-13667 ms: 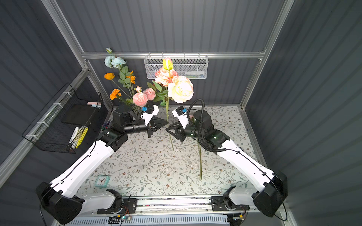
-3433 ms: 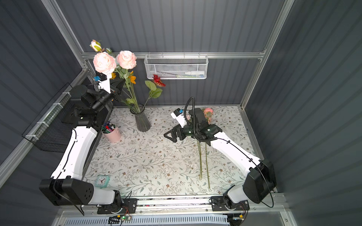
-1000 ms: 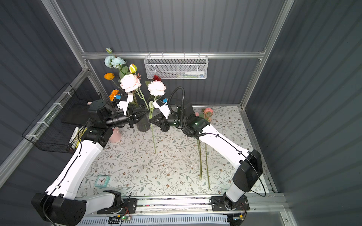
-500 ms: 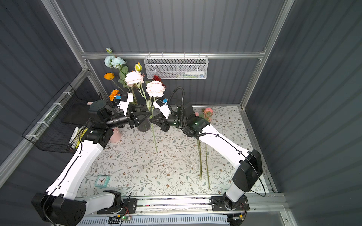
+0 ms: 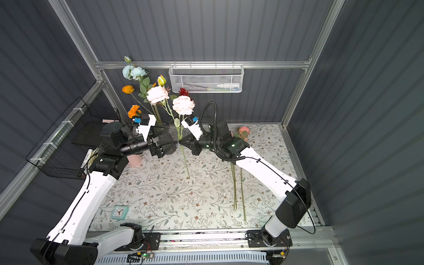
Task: Pick out pink flowers from the vase
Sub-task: Place the flower at the center of the board.
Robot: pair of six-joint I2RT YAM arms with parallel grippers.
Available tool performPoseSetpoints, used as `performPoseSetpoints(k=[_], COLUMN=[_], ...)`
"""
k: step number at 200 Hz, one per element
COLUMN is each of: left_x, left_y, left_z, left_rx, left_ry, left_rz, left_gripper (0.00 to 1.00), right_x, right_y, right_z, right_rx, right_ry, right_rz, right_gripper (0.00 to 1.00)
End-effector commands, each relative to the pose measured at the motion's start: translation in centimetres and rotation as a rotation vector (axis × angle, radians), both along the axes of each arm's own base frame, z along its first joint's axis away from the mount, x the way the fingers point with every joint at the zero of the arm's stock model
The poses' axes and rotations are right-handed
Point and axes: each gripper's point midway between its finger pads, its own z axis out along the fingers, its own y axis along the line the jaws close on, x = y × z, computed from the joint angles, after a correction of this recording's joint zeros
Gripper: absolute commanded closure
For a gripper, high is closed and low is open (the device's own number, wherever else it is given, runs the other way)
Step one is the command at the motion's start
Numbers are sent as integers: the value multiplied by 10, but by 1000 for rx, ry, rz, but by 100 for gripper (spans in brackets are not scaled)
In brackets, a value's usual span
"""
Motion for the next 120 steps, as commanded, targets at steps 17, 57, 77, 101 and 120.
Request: performPoseSetpoints(k=[17, 57, 77, 101, 120], left_x=[0, -2, -2, -3, -1], left_y=[4, 6, 7, 8, 9], left_z=[1, -1, -1, -1, -2], left_rx=[36, 47, 54, 60, 62], left_ry=[-31, -24, -22, -24, -20], left_rz=[37, 51, 61, 68, 72], left_gripper=[0, 1, 1, 1, 1], right_x=[-1, 2, 6, 7, 3], right_y=[-43, -93, -123, -157, -180], right_z=[7, 0, -8, -26, -29], right_rx=[-49, -81, -94, -131, -137], right_ry=[-30, 37, 72, 137, 160], right_rz=[-108, -225, -305, -387, -444], right_gripper=[100, 100, 100, 100, 100])
